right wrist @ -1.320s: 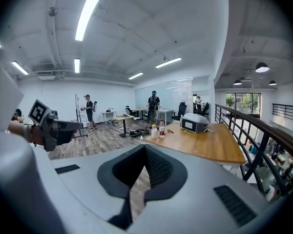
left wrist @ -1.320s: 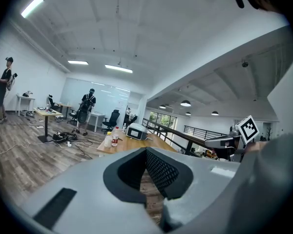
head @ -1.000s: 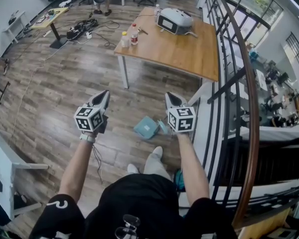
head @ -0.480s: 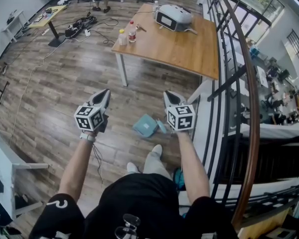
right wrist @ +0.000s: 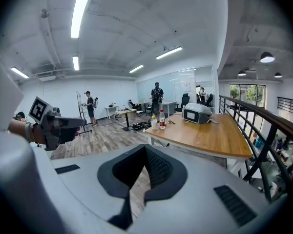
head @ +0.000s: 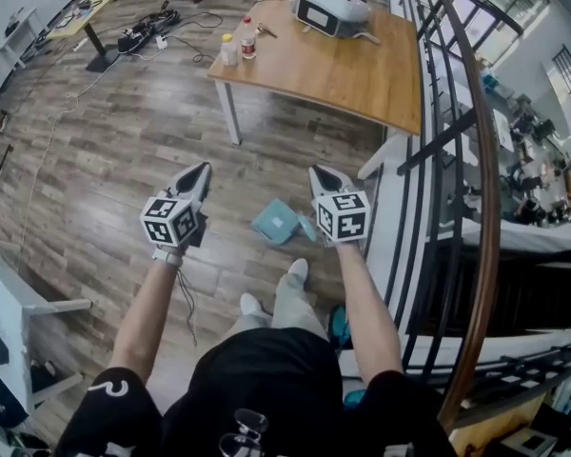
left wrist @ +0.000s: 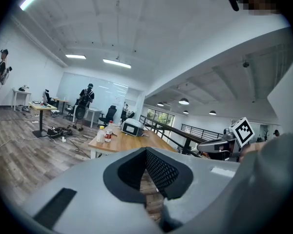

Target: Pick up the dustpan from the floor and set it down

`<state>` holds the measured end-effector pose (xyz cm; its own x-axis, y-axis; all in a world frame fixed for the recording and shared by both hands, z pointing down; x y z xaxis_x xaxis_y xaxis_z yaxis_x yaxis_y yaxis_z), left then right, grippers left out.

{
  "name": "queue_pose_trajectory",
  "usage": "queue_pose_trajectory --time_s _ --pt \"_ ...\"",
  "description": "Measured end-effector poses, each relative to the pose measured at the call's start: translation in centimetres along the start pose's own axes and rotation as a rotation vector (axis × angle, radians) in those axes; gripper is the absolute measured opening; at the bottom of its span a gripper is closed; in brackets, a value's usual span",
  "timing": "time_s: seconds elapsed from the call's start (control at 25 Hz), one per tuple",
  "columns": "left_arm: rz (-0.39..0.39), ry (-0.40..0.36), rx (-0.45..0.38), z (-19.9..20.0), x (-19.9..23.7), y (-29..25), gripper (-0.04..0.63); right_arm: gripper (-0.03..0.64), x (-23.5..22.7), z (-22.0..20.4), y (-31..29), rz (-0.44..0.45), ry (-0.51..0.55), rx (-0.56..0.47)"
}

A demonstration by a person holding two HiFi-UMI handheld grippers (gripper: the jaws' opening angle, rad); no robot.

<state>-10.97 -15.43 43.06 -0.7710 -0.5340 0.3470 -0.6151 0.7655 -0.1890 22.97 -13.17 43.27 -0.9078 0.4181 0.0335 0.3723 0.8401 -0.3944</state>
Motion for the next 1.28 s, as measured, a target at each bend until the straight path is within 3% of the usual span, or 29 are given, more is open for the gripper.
queue_pose_trajectory --time_s 1.2,1.24,1.28 --pt "0.068 0.135 0.223 -16.4 3.7 -9.7 -0.002 -0.001 -3.3 -18.8 -10.9 0.102 -0.009 0.275" --pt "0.066 0.141 0.229 -16.9 3.6 -10.1 -0.002 0.023 -3.6 -19.7 -11.2 0.105 -0.012 0.289" --pt "0.064 0.147 0.236 -17.5 3.4 -10.4 -0.002 0.088 -3.7 -20.6 -11.5 0.109 -0.019 0.309"
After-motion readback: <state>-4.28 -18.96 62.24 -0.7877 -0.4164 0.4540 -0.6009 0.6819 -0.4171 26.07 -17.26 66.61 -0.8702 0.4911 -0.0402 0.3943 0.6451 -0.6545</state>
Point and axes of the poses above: the fingertips, and each gripper's own axes: y backward along the fingers, x to its left, z out of its top, the point moved 10 cm from there along y, backward along the fingers, and after that the axes turned 6 degrees about y, right-handed, at the moved point
